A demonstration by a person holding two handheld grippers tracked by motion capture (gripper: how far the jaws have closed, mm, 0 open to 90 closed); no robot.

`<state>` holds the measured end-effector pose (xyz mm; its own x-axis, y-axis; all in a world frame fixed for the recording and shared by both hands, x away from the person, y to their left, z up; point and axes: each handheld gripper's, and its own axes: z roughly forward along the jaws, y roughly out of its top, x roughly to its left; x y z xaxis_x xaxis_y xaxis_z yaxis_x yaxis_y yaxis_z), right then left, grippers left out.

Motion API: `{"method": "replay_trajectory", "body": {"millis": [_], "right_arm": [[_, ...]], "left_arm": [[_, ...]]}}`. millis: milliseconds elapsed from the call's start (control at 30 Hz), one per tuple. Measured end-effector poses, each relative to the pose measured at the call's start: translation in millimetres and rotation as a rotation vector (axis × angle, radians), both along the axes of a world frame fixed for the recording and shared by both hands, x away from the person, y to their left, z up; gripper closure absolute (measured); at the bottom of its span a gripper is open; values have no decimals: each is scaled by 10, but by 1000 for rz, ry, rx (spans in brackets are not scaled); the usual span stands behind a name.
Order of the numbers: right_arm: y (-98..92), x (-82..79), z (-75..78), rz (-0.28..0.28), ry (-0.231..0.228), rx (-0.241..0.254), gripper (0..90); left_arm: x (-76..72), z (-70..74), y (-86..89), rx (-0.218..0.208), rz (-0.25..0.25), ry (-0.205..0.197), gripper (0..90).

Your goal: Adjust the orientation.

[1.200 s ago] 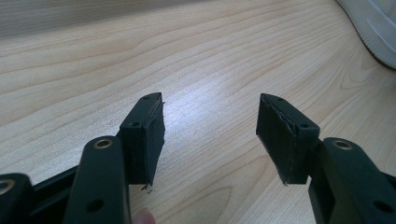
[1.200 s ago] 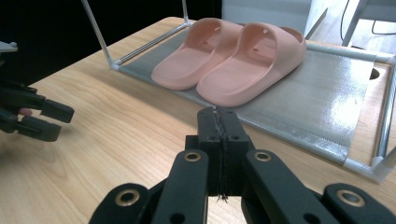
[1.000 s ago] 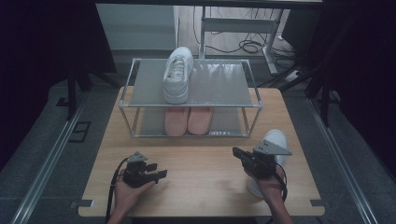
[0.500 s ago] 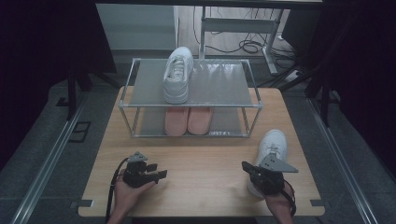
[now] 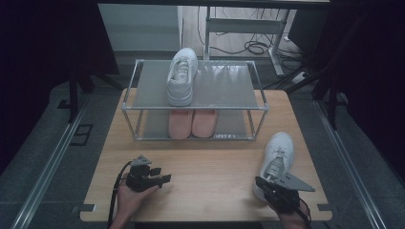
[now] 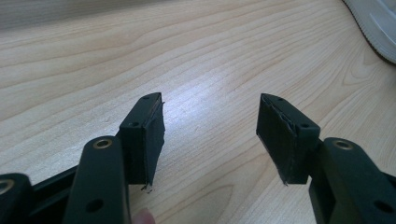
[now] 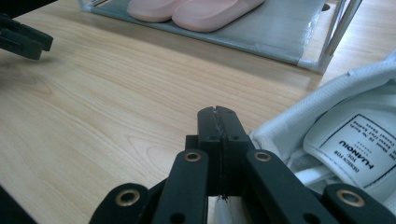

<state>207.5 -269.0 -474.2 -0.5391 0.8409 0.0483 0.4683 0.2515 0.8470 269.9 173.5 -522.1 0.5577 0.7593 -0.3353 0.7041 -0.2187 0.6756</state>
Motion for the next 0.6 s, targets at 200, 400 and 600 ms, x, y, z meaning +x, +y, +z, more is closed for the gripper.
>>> {"method": "replay_trajectory", "body": {"millis": [200, 400, 600], "right_arm": [[-40, 6, 7, 12, 5, 1, 900], [-194, -4, 5, -40, 5, -22, 900], [-399, -92, 5, -83, 10, 0, 900]], "left_arm": [[3, 8, 32, -5, 11, -2, 418], [8, 5, 41, -6, 8, 0, 418], [6, -3, 16, -5, 6, 5, 417]]}}
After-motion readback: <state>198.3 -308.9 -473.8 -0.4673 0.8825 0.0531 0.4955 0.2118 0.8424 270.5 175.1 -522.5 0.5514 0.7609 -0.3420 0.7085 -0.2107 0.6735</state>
